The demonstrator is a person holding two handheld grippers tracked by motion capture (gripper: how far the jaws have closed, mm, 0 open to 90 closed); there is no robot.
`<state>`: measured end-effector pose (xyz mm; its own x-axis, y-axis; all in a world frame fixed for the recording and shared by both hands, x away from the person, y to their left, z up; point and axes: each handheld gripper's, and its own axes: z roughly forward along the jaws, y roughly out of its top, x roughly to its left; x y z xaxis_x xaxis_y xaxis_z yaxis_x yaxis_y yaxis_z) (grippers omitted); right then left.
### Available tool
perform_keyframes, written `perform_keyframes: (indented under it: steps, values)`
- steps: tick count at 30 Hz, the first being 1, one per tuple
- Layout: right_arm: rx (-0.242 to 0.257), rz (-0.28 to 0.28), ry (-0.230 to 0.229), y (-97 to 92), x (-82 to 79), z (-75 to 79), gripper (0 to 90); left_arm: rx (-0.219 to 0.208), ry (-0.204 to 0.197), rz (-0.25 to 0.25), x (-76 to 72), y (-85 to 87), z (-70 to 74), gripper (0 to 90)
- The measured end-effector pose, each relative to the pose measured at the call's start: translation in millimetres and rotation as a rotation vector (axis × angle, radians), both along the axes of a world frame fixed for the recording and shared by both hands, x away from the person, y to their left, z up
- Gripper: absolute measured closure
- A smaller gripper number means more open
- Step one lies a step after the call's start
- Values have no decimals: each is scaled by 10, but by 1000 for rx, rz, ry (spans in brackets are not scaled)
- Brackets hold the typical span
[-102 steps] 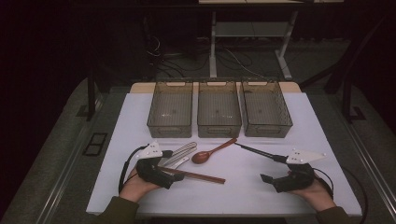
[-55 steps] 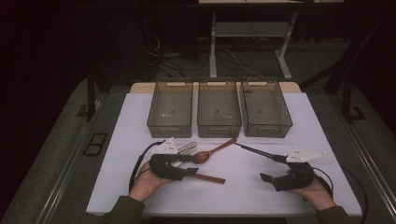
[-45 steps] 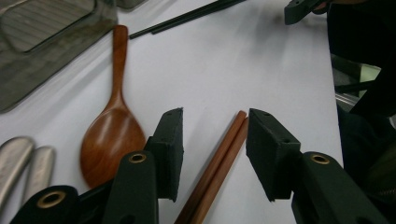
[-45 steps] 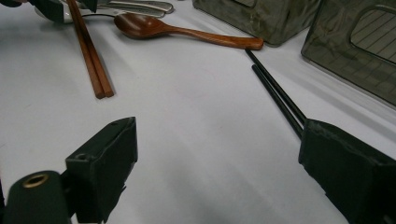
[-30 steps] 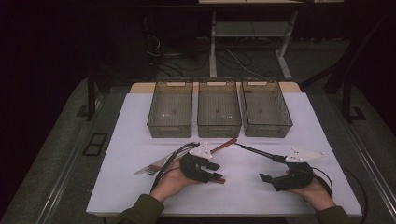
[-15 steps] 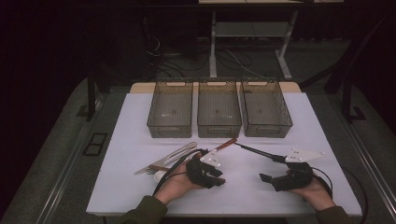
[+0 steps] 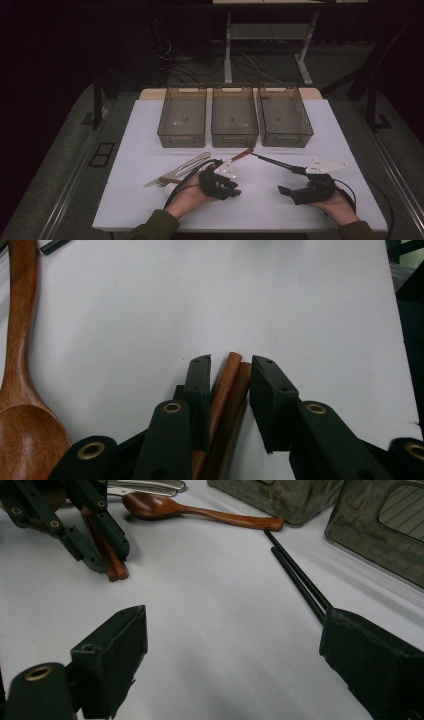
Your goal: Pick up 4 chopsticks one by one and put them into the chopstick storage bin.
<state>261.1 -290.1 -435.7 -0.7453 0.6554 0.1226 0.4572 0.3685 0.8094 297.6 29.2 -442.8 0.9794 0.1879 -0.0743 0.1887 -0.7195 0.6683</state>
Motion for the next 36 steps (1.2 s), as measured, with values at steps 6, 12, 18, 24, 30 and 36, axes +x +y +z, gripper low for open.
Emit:
perform_keyframes:
  steps: [6,12,18,24,30,36]
  values:
    - [-2,-1,3,0,1,-1,118,-1,-9,35,43,28,5,694]
    - [-2,-2,6,0,3,-2,118,-1,-13,70,82,23,6,696]
    - [-2,-3,7,-2,4,-2,118,-6,-17,116,128,-15,2,697]
    - [-3,-3,7,-3,4,-1,118,-14,-14,147,177,-64,0,702]
    - [-2,-3,7,-5,4,0,118,-10,-16,141,212,-81,-1,703]
    - [-2,-2,8,-6,2,1,118,-30,13,140,206,-75,3,685]
